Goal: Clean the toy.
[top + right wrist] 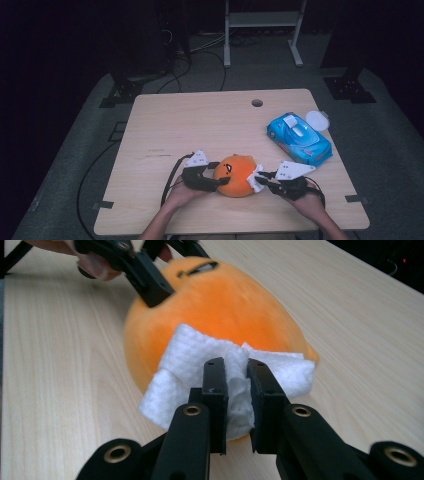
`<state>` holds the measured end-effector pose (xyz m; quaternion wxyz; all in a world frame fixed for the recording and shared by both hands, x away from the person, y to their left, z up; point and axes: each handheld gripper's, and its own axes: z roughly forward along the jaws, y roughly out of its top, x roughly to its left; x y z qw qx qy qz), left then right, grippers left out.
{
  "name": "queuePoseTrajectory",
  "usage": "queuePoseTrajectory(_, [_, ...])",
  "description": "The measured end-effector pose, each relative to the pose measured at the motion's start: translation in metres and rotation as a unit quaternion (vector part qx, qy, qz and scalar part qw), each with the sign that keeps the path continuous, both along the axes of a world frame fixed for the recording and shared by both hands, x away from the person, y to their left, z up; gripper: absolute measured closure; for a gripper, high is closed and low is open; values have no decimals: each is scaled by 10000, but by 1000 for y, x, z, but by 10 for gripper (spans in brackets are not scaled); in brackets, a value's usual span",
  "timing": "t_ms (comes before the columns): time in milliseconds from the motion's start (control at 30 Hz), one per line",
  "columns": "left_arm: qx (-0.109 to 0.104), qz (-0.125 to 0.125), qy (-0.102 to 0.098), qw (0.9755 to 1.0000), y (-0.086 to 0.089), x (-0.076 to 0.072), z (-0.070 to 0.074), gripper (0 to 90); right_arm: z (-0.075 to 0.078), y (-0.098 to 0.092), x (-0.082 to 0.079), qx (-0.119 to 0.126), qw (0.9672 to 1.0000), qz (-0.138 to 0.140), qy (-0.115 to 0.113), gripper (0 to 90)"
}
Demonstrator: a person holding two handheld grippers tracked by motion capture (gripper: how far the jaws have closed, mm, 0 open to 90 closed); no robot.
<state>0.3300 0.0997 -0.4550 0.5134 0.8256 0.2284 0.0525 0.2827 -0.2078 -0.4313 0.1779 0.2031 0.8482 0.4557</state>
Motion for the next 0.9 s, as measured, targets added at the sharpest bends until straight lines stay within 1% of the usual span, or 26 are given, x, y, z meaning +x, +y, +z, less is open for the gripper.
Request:
queuePoseTrajectory(67, [-17,-120,-35,9999,0,-2,1,283,-1,-1,-1,-19,10000,8,37,793])
queuePoseTrajectory(133, [13,-149,-50,9999,0,-3,1,281,-1,1,-2,-66,10000,27,21,793])
queuePoseTrajectory(167, [66,-149,-107,9998,-1,-5,1,290,-1,6,-5,33,10000,67,39,793])
queuePoseTrajectory(200, [66,-149,-107,9998,-1,-5,1,294,0,10,-6,70,9999,120,36,793])
queuePoseTrajectory(233, [60,-135,-135,9998,-3,-5,1,294,0,10,-6,70,9999,120,36,793])
queuePoseTrajectory(300, [107,-124,-210,9996,-7,-8,3,296,3,22,-10,99,9995,294,-16,793])
queuePoseTrajectory(333, [190,-139,-286,9993,-9,-10,4,294,6,35,-12,7,9987,478,-147,793])
queuePoseTrajectory(367, [206,-145,-260,9993,-8,-9,5,288,7,40,-12,-115,9983,516,-240,793])
queuePoseTrajectory(400, [180,-151,-198,9995,-5,-8,5,266,8,42,-12,-168,9981,526,-269,793])
queuePoseTrajectory(433, [180,-151,-198,9995,-5,-8,5,213,8,42,-12,-168,9981,526,-269,793])
queuePoseTrajectory(467, [87,-77,11,9999,0,-5,6,130,6,38,-8,-40,9987,478,-143,794])
queuePoseTrajectory(500, [87,-77,11,9999,0,-5,6,84,6,38,-8,-40,9987,478,-143,794])
queuePoseTrajectory(533, [56,-41,217,9997,5,-2,6,56,4,34,-7,-13,9990,431,-104,794])
queuePoseTrajectory(567, [45,-89,277,9996,6,-2,6,62,3,32,-7,11,9991,407,-94,795])
queuePoseTrajectory(600, [3,-219,316,9993,6,-2,5,113,3,30,-6,23,9992,376,-91,794])
queuePoseTrajectory(633, [-4,-324,270,9991,4,-4,5,194,4,29,-5,44,9994,348,-80,794])
queuePoseTrajectory(667, [40,-293,175,9994,2,-6,6,249,4,29,-5,48,9994,321,-82,794])
queuePoseTrajectory(733, [89,-328,-10,9994,-1,-8,8,335,6,32,-7,-14,9994,297,-162,795])
queuePoseTrajectory(767, [134,-365,-77,9992,-3,-8,9,350,8,35,-9,-65,9992,316,-238,795])
queuePoseTrajectory(800, [156,-379,-150,9990,-5,-9,10,357,9,39,-12,-56,9988,380,-291,795])
queuePoseTrajectory(833, [156,-379,-150,9990,-5,-9,10,360,9,39,-12,-56,9988,380,-291,795])
queuePoseTrajectory(867, [290,-453,-374,9979,-11,-14,13,366,12,49,-15,-47,9979,521,-392,795])
queuePoseTrajectory(900, [290,-453,-374,9979,-11,-14,13,370,12,49,-15,-47,9979,521,-392,795])
